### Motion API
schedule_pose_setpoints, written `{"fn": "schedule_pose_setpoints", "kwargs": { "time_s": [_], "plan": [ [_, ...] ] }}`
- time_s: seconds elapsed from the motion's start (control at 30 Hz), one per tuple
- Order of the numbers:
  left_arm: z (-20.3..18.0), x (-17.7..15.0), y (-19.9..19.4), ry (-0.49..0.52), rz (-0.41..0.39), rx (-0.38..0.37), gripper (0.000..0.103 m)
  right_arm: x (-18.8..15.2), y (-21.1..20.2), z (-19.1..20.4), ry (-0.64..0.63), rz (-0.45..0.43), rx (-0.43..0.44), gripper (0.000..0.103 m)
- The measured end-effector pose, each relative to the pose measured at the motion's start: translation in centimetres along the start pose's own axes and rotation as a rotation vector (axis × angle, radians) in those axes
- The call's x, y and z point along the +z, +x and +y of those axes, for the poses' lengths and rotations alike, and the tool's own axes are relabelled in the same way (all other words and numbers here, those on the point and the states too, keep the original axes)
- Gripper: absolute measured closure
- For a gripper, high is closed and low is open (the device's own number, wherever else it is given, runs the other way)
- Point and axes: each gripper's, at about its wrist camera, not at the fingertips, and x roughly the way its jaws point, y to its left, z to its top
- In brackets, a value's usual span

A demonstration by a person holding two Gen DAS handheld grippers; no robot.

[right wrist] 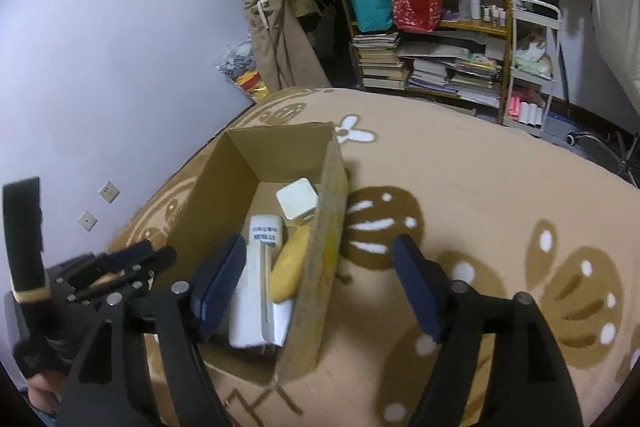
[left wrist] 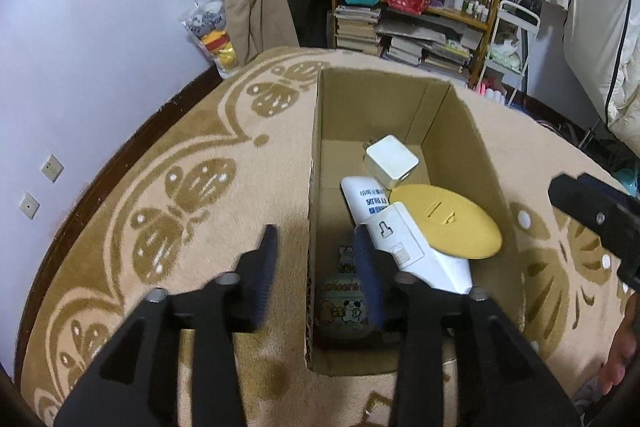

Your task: Organize rigid objects

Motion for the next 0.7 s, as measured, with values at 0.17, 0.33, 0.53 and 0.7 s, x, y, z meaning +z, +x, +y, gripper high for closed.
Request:
{"fn": "schedule_pose_setpoints", "kwargs": {
  "time_s": [0.17, 0.33, 0.53, 0.7],
  "plan": [
    [-0.9, 0.1, -2.1, 0.051, -0.047, 0.048, 0.017, -0.4, -1.5, -0.8, 0.001, -0.007, -0.013, 0.007],
    [-1.8, 0.1, -4.5, 0.083, -0.118, 0.064, 0.002, -1.2, -3.7, -1.4, -0.014, -0.049, -0.018, 0.0],
    [-2.4, -0.6, -6.8, 0.108, -0.156, 0.075, 0.001, -2.0, -6.2, -1.9, 0.001, -0.1, -0.025, 0.0],
    [-2.4, -1.3, -9.3, 0.101, -0.197, 0.071, 0.001, -2.5, -8.7, -2.1, 0.009, -0.143, -0.033, 0.0]
  ]
}}
